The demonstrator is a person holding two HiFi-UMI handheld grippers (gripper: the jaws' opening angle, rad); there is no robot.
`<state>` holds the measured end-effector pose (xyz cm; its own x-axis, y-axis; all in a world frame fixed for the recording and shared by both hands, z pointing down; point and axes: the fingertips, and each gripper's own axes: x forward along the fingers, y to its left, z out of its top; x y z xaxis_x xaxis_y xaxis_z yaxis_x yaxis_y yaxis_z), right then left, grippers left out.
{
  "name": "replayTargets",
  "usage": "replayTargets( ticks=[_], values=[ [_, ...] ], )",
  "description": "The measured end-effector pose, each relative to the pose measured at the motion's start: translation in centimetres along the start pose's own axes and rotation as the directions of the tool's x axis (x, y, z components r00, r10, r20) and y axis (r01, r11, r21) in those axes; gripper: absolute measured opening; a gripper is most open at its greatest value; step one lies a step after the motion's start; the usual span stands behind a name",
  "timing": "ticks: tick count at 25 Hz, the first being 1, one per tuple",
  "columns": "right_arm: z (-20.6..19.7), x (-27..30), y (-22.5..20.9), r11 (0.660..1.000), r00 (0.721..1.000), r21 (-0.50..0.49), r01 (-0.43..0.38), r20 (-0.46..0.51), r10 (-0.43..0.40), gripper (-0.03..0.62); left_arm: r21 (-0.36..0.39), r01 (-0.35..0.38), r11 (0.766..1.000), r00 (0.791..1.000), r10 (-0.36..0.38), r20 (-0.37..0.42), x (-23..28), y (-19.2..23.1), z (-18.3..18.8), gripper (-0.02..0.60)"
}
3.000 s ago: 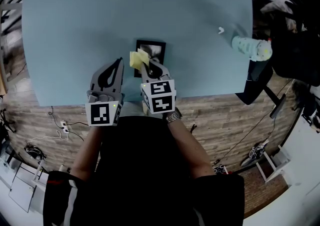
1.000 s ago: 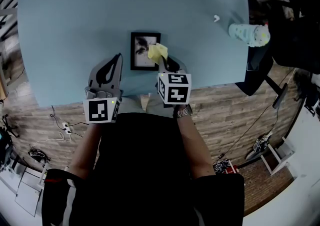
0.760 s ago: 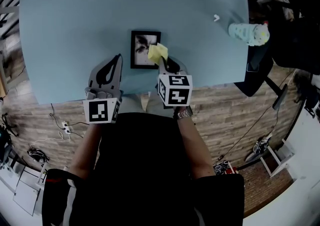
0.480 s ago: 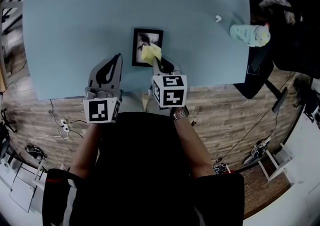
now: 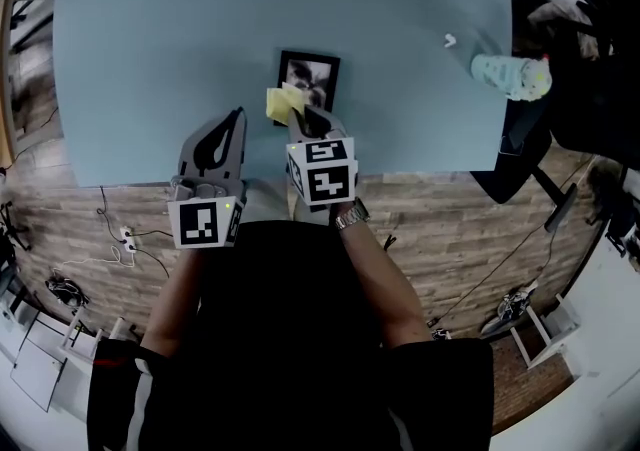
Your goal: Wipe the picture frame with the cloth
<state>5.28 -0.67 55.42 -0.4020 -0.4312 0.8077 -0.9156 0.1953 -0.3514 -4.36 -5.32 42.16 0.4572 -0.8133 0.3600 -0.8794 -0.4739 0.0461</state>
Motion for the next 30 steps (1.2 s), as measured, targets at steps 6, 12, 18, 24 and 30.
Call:
replayTargets(
  ticks=[6, 12, 18, 24, 30],
  values=[
    [-0.6, 1.2, -0.6, 1.000, 0.999, 0.004, 0.007, -0.036, -0.007, 0.036, -0.004, -0.006, 1.000, 1.000, 0.006, -0.012, 0.2, 0.6, -0.4, 0.000],
    [-1.1, 1.1, -1.8, 0.999, 0.999, 0.020, 0.029, -0.047, -0.028, 0.036, -0.007, -0.007, 1.000, 0.999, 0.007, -0.032, 0.3, 0.4, -0.8, 0.000],
    [-1.9, 0.4, -3.4, 0.998, 0.997, 0.038, 0.058, -0.054, -0.055, 0.036, 0.002, 0.009, 1.000, 0.999, -0.009, -0.040, 0.2, -0.4, -1.2, 0.000],
    [-2.4, -0.7, -5.1, 0.994, 0.995, 0.060, 0.090, -0.049, -0.087, 0.036, 0.001, 0.016, 1.000, 0.999, -0.016, -0.029, 0.2, -1.1, -0.9, 0.000],
    [-2.8, -1.8, -6.3, 0.991, 0.993, 0.071, 0.115, -0.037, -0.113, 0.036, -0.001, 0.017, 1.000, 1.000, -0.017, -0.025, -0.1, -1.7, -0.9, 0.000]
  ],
)
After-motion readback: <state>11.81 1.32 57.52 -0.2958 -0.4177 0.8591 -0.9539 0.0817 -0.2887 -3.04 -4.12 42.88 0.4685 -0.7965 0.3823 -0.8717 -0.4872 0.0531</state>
